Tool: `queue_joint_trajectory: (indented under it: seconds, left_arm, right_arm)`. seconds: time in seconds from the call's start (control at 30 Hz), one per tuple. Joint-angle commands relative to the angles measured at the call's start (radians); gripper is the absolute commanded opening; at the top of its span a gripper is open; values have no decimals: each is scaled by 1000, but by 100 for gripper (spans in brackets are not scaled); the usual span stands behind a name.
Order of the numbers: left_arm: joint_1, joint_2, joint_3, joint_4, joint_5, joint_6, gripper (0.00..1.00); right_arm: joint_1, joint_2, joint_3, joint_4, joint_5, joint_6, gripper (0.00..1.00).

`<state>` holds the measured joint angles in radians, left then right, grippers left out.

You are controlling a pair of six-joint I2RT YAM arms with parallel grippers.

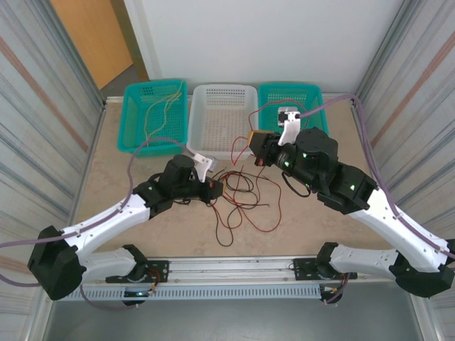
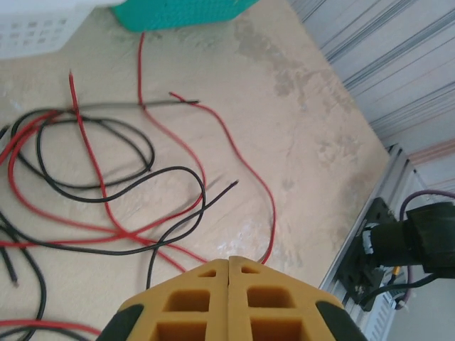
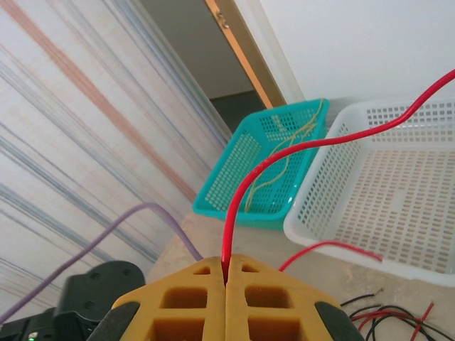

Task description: Untangle the cables

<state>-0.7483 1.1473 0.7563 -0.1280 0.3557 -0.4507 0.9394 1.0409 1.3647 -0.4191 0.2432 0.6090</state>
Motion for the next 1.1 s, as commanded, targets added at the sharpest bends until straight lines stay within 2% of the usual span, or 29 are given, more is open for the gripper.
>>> queue_joint_trajectory:
  seconds: [0.0,0.13,0.17,0.27,0.33,0.53,0.8,0.83,0.87,0.9,0.97,1.07]
  left_arm:
    - [-5,11,-19,-23,-32,-15,0]
    - [-4,11,-16,-43,-32,-25,0]
    - [-5,-1,-14,-49,-34,-27,3]
    - [-5,-56,-8,-85,-63,-33,22]
    - [-4,-98,4,-127,-93,-32,29]
    - [-3,-218,32,-219,-146,-37,41]
    - [-2,-262,41,-288,-185,-48,46]
    - [-2,-263,43,-293,-186,-49,47]
    - [-2,-266,45,-298,-187,-48,48]
    - [-2,-268,48,-303,-190,-49,49]
    - [-2,-267,55,-314,-201,-45,53]
    - [2,-257,56,-338,-237,-44,56]
  right_arm:
    - [-32,-18,47,8,-12,-42,0]
    - [-121,14,93,-51,-29,-60,0]
    - [-162,34,113,-76,-45,-60,0]
    - [-286,104,172,-137,-98,-67,0]
    - [-393,165,215,-166,-161,-73,0]
    - [-656,407,344,-204,-360,-46,0]
    - [-789,728,502,-259,-471,-20,0]
    - [-798,759,537,-267,-477,-14,4]
    - [-805,793,554,-279,-483,-14,17]
    - [-810,820,571,-297,-494,-16,25]
    - [-810,866,616,-360,-506,-26,30]
    - [-787,853,600,-397,-478,-48,38]
